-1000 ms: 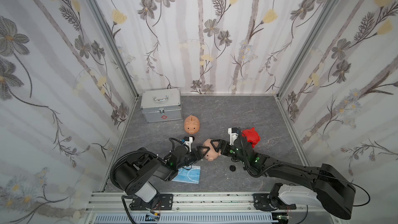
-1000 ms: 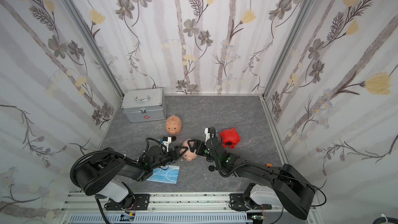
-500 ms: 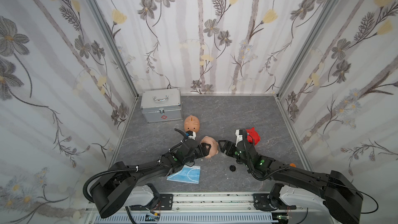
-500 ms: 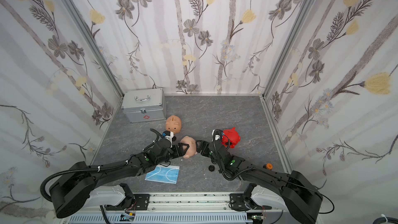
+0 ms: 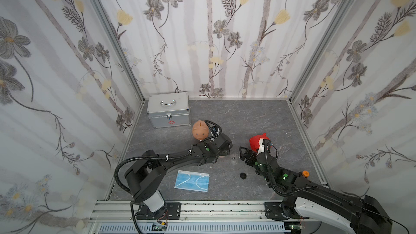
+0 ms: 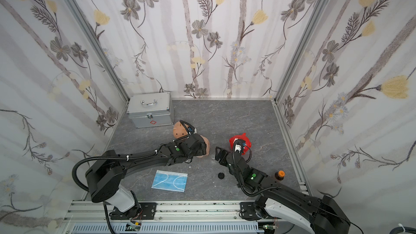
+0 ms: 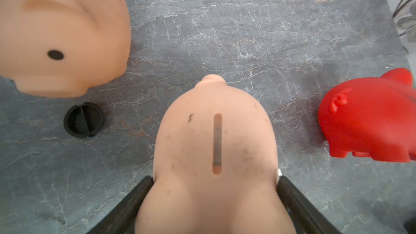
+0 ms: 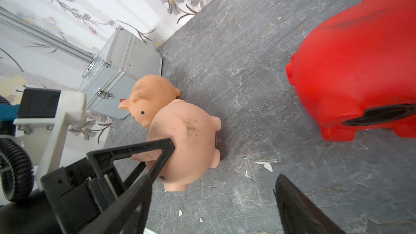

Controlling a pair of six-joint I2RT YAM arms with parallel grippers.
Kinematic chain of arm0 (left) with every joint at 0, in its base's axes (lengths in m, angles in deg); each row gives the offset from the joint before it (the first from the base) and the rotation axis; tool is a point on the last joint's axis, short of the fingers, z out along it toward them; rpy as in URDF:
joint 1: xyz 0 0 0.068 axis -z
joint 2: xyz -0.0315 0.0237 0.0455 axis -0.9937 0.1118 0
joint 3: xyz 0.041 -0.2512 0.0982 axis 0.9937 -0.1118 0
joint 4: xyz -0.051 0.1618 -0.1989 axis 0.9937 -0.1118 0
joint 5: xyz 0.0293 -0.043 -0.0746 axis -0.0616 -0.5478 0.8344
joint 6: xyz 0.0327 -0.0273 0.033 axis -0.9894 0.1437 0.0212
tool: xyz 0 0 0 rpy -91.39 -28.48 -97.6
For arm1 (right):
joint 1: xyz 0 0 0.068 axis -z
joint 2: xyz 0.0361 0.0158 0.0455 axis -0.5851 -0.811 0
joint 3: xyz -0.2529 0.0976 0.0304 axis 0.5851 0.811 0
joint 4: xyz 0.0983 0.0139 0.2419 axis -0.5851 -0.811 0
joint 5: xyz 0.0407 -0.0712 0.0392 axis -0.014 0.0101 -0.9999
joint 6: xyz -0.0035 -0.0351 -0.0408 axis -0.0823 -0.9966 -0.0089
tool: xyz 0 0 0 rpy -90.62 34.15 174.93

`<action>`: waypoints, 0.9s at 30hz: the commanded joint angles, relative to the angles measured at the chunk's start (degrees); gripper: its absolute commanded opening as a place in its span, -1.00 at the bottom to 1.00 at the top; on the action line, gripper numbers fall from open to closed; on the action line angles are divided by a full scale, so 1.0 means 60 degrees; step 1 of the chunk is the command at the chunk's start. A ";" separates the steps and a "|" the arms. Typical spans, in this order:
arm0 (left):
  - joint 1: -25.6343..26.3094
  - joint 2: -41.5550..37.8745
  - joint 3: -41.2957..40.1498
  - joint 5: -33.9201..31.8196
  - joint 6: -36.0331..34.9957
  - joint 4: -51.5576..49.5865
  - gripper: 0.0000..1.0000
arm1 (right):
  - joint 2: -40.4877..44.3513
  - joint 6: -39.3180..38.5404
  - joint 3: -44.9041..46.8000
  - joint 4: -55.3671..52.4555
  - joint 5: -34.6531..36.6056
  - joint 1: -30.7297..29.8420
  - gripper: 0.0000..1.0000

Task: Open piggy banks
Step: Move the piggy bank to the center of the board.

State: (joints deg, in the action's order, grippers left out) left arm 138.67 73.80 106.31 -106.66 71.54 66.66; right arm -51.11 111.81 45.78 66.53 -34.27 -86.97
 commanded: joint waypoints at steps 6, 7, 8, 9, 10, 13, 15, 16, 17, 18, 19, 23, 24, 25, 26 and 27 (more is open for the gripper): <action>0.0004 0.2124 0.2831 -0.1630 -0.0331 -0.2099 0.57 | 0.1285 -0.0284 0.0428 -0.0312 0.0612 0.0044 0.70; -0.0011 0.2387 0.3130 -0.1732 -0.0369 -0.2279 0.57 | 0.1393 -0.0375 0.0442 -0.0330 0.0618 0.0045 0.70; -0.0012 0.2683 0.3418 -0.1835 -0.0409 -0.2486 0.58 | 0.1535 -0.0464 0.0465 -0.0346 0.0613 0.0055 0.70; -0.0023 0.2931 0.3922 -0.1912 -0.0431 -0.2655 0.59 | 0.1653 -0.0523 0.0495 -0.0374 0.0619 0.0063 0.69; -0.0026 0.3136 0.4182 -0.1975 -0.0458 -0.2756 0.61 | 0.1756 -0.0584 0.0520 -0.0390 0.0637 0.0067 0.69; -0.0098 0.3679 0.4876 -0.2112 -0.0476 -0.3055 0.64 | 0.2075 -0.0722 0.0616 -0.0464 0.0657 0.0086 0.69; -0.0178 0.3965 0.5297 -0.2219 -0.0483 -0.3269 0.66 | 0.2262 -0.0788 0.0670 -0.0522 0.0670 0.0094 0.68; -0.0208 0.4042 0.5422 -0.2243 -0.0525 -0.3320 0.66 | 0.2343 -0.0810 0.0677 -0.0559 0.0682 0.0103 0.68; -0.0253 0.4117 0.5535 -0.2296 -0.0560 -0.3346 0.66 | 0.2417 -0.0838 0.0685 -0.0601 0.0681 0.0102 0.68; -0.0293 0.4169 0.5640 -0.2343 -0.0592 -0.3410 0.66 | 0.2471 -0.0853 0.0709 -0.0640 0.0698 0.0123 0.68; -0.0339 0.4227 0.5705 -0.2353 -0.0604 -0.3447 0.66 | 0.2528 -0.0877 0.0720 -0.0669 0.0696 0.0122 0.68; -0.0559 0.4285 0.5798 -0.2128 -0.0807 -0.3338 0.66 | 0.2704 -0.0965 0.0789 -0.0660 0.0670 0.0132 0.67; -0.0571 0.4330 0.5839 -0.2128 -0.0879 -0.3330 0.66 | 0.2730 -0.0999 0.0809 -0.0632 0.0656 0.0145 0.67; -0.0602 0.4365 0.5895 -0.2099 -0.0940 -0.3338 0.66 | 0.2748 -0.1014 0.0811 -0.0627 0.0653 0.0146 0.67; -0.0626 0.4392 0.5936 -0.2088 -0.0990 -0.3332 0.67 | 0.2752 -0.1031 0.0823 -0.0612 0.0640 0.0147 0.67; -0.0667 0.4431 0.5959 -0.2032 -0.1003 -0.3303 0.69 | 0.2767 -0.1046 0.0826 -0.0598 0.0617 0.0160 0.66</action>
State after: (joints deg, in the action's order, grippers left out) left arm 134.98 99.83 141.30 -117.96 67.04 47.86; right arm -34.66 106.32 50.65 62.18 -31.36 -86.07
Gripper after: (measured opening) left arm 0.841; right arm 0.832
